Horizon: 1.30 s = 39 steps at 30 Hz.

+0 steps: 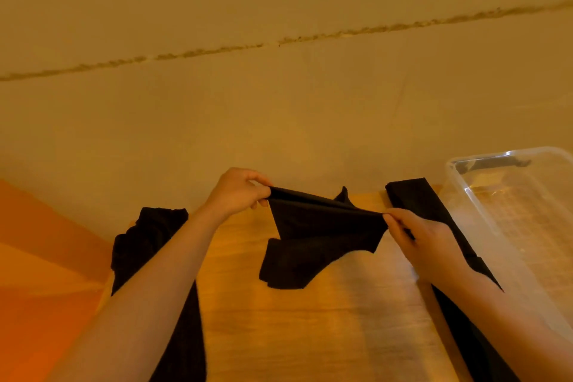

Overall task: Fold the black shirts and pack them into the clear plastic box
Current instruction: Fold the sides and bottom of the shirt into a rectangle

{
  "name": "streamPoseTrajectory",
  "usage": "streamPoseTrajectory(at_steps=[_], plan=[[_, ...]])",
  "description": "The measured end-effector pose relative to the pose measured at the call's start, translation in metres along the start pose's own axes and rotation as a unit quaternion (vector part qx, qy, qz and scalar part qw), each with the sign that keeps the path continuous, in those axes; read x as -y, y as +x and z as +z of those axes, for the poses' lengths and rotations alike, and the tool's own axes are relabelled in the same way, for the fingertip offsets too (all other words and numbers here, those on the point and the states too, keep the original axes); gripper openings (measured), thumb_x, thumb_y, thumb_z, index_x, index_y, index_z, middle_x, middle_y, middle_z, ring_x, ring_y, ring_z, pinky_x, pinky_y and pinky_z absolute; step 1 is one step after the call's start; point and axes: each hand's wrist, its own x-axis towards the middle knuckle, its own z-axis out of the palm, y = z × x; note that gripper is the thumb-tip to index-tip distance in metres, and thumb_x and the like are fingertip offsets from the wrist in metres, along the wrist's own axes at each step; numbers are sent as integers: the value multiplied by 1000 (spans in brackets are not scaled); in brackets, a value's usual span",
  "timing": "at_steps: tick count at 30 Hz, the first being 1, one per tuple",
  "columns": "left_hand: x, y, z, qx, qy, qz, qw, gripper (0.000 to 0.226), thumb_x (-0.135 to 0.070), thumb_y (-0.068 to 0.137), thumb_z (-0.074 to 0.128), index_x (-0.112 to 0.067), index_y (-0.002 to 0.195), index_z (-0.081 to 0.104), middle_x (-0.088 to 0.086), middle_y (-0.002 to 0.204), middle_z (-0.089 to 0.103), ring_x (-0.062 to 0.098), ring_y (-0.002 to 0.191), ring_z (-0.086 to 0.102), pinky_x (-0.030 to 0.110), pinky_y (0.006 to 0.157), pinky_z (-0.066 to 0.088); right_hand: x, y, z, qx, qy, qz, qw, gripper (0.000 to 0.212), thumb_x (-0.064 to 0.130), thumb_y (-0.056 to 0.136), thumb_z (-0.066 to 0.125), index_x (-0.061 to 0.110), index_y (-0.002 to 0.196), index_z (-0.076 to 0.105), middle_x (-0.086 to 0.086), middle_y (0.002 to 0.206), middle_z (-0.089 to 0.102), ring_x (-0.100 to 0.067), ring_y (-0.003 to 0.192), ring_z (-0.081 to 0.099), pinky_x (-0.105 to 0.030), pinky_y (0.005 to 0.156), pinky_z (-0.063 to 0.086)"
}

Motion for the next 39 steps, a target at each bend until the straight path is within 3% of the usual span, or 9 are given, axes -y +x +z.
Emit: streamPoseTrajectory(at_steps=[3, 6, 8, 11, 16, 23, 29, 34, 39], plan=[[-32, -19, -30, -19, -39, 23, 999, 14, -4, 87, 61, -13, 92, 71, 11, 69, 72, 7, 47, 59, 19, 52, 48, 2, 36, -13, -29, -5, -10, 1000, 63, 57, 99, 27, 9, 104, 68, 2, 61, 64, -8, 48, 58, -25, 43, 48], [-55, -37, -52, -38, -82, 26, 996, 13, -7, 88, 60, -12, 92, 71, 11, 72, 73, 10, 51, 63, 22, 54, 42, 9, 68, -27, -52, -2, -8, 999, 47, 45, 98, 41, 8, 109, 67, -7, 78, 72, -23, 66, 69, -29, 57, 53], [-63, -46, -64, -53, -108, 27, 992, 13, -9, 89, 59, -12, 94, 70, 11, 74, 74, 12, 54, 66, 25, 59, 41, 15, 87, -35, -59, 11, -24, 998, 48, 47, 98, 38, 10, 113, 65, -8, 90, 73, -25, 77, 70, -37, 66, 57], [-71, -57, -76, -71, -128, 19, 989, 14, -12, 91, 58, -12, 98, 70, 9, 77, 75, 13, 62, 70, 25, 63, 42, 21, 108, -44, -63, 28, -70, 995, 60, 56, 97, 29, 9, 113, 63, -3, 90, 71, -16, 75, 67, -31, 65, 54], [-76, -66, -82, -90, -139, -21, 986, 13, -11, 89, 57, -7, 94, 68, 9, 77, 75, 15, 64, 71, 25, 60, 39, 31, 122, -47, -32, 64, -71, 995, 50, 43, 93, 36, 6, 112, 63, 7, 85, 63, -8, 76, 63, -14, 68, 44], [-76, -60, -81, -105, -140, -83, 981, 9, -10, 87, 55, -5, 91, 61, 10, 75, 74, 16, 55, 68, 25, 53, 35, 27, 134, -40, 51, 83, -22, 995, 29, 25, 97, 45, 9, 115, 62, 6, 79, 63, -10, 76, 63, -26, 76, 50], [-75, -39, -78, -122, -98, -91, 983, 17, -5, 88, 50, -1, 99, 62, 10, 61, 70, 11, 35, 49, 23, 45, 30, 20, 158, -28, 97, 89, -32, 991, 27, 26, 99, 44, 10, 110, 64, 0, 82, 69, -10, 78, 66, -36, 78, 56], [-81, -18, -87, -125, -187, -57, 973, 19, -6, 93, 48, -6, 103, 64, 9, 69, 73, 11, 45, 56, 25, 52, 35, 16, 190, -22, 61, 94, -7, 994, 25, 21, 101, 44, 8, 106, 65, -3, 84, 68, -12, 76, 66, -39, 77, 56], [-73, -24, -81, -119, -257, -16, 959, 14, -11, 92, 53, -5, 101, 63, 10, 82, 75, 17, 66, 71, 25, 57, 37, 21, 182, -20, 16, 155, 9, 988, 24, 19, 100, 46, 8, 110, 65, 3, 91, 66, -5, 77, 65, -23, 72, 55]])
